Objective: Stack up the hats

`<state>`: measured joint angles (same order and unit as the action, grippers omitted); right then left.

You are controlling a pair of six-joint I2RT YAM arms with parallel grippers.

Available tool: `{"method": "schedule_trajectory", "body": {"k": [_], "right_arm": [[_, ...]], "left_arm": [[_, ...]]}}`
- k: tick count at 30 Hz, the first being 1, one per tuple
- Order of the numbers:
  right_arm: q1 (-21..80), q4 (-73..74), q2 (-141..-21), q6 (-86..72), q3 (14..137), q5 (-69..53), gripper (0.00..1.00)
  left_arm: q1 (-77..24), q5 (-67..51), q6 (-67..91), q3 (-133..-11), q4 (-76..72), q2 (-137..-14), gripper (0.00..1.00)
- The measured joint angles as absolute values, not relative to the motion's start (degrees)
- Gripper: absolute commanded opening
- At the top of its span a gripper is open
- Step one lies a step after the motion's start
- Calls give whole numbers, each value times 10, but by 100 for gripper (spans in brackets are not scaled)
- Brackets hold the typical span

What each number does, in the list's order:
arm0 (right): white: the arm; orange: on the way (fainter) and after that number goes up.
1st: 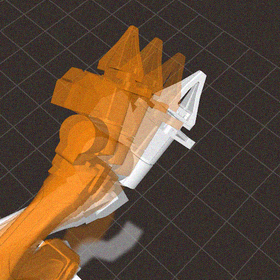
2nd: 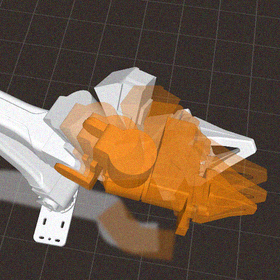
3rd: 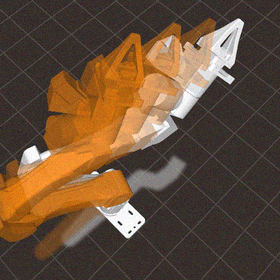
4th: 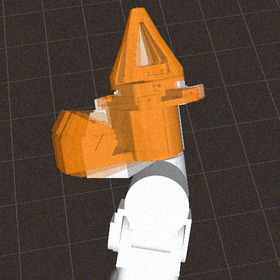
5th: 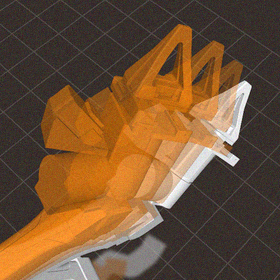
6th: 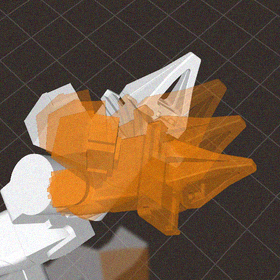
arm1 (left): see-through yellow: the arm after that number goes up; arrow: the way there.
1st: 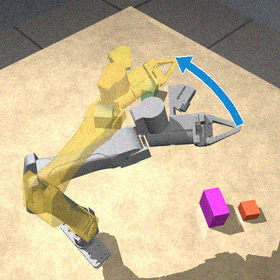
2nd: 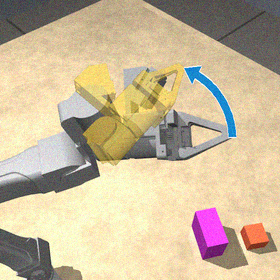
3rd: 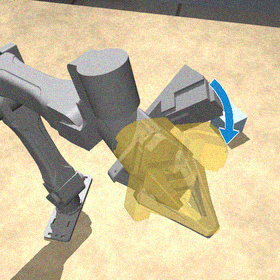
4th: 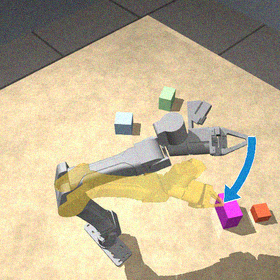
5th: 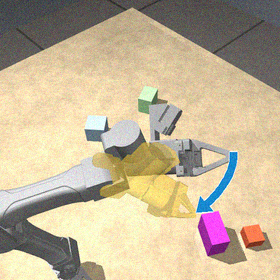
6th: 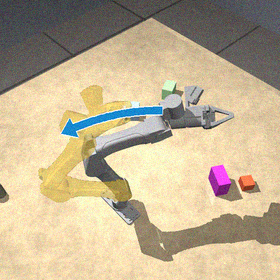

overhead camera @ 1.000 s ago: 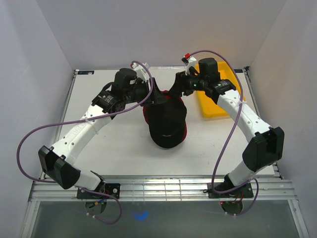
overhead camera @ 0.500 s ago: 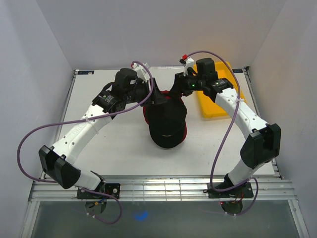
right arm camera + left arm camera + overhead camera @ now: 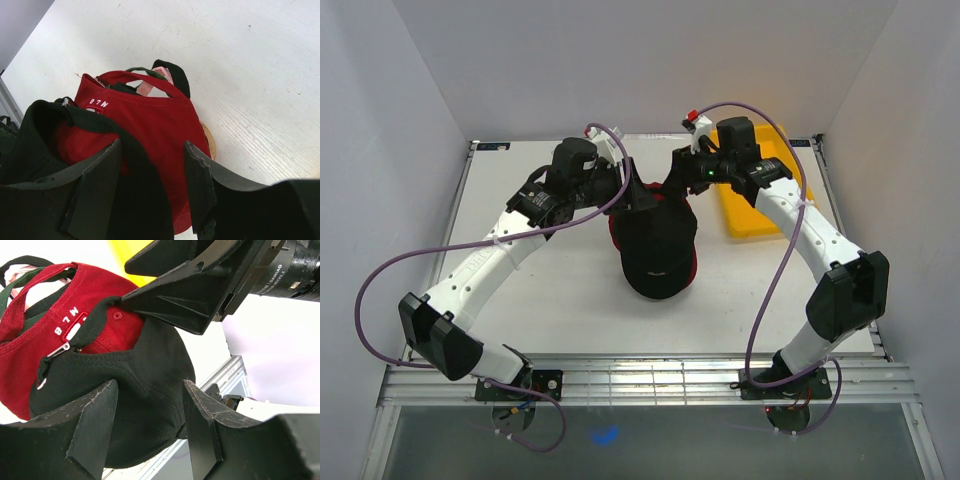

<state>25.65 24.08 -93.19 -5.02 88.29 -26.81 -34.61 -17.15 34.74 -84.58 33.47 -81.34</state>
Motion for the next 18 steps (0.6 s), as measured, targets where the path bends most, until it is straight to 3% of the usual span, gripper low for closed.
{"method": "schedule_trajectory", "body": {"k": [8, 15, 18], "right_arm": [[267, 258, -931, -39, 884, -276, 57], [278, 270, -931, -32, 887, -267, 31], [279, 272, -931, -39, 891, -252, 29]], "left_arm": [[-346, -172, 348, -849, 336, -813, 64], [-346, -172, 348, -849, 337, -813, 64], [-346, -172, 348, -849, 337, -813, 64]]}}
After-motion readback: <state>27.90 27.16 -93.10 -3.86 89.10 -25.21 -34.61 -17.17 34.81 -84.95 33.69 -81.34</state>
